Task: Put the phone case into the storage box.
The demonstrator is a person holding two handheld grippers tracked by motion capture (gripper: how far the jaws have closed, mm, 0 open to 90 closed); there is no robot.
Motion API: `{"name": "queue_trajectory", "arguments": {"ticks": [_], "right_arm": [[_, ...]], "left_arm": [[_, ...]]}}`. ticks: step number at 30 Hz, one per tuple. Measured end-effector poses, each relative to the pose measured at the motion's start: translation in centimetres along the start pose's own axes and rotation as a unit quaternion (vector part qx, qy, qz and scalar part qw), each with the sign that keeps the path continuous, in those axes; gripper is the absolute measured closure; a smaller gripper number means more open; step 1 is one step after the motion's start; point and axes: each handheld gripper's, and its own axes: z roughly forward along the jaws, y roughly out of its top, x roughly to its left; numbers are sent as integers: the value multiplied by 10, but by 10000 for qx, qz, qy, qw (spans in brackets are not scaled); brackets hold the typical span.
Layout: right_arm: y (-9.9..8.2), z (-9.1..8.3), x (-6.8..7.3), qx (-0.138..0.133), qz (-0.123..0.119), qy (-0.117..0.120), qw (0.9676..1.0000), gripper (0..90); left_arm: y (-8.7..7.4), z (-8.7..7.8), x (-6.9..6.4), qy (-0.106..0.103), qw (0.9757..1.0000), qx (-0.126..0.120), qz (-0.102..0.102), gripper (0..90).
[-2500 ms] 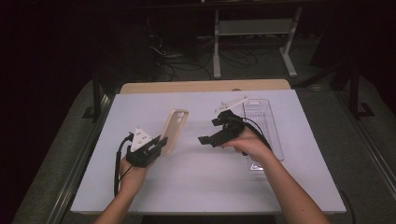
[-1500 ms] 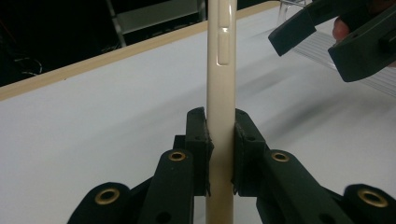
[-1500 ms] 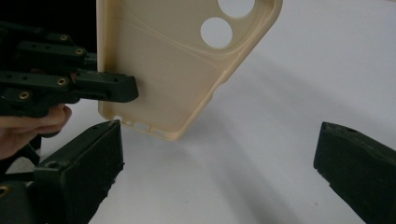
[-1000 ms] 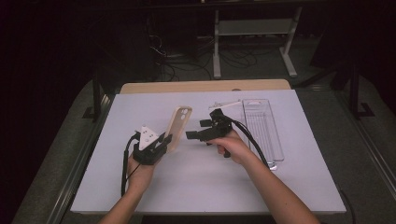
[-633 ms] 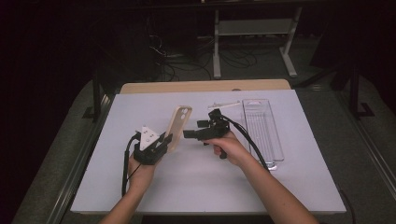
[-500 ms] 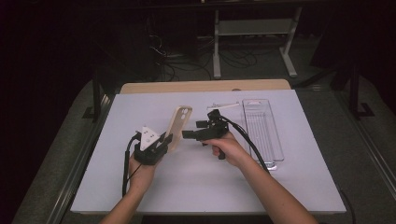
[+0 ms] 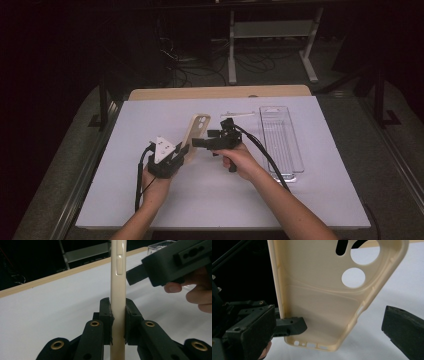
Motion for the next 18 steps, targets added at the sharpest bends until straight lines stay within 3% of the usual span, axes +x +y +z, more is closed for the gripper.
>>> {"name": "queue_trajectory", "arguments": {"ticks": [10,13,16,18], "right_arm": [[-1,2,0,-139,78,41,9999,0],[-2,3,0,-142,93,44,9998,0],[-2,4,0,-155,121,70,9998,0],[-2,4,1,-164,150,100,9997,0]], "left_arm": [[0,1,-6,-62,10000,-44,-48,791],[0,1,-8,-75,10000,1,65,791],[0,3,-13,-114,9999,-27,-5,791],[0,3,-14,-131,9999,-37,70,791]]}}
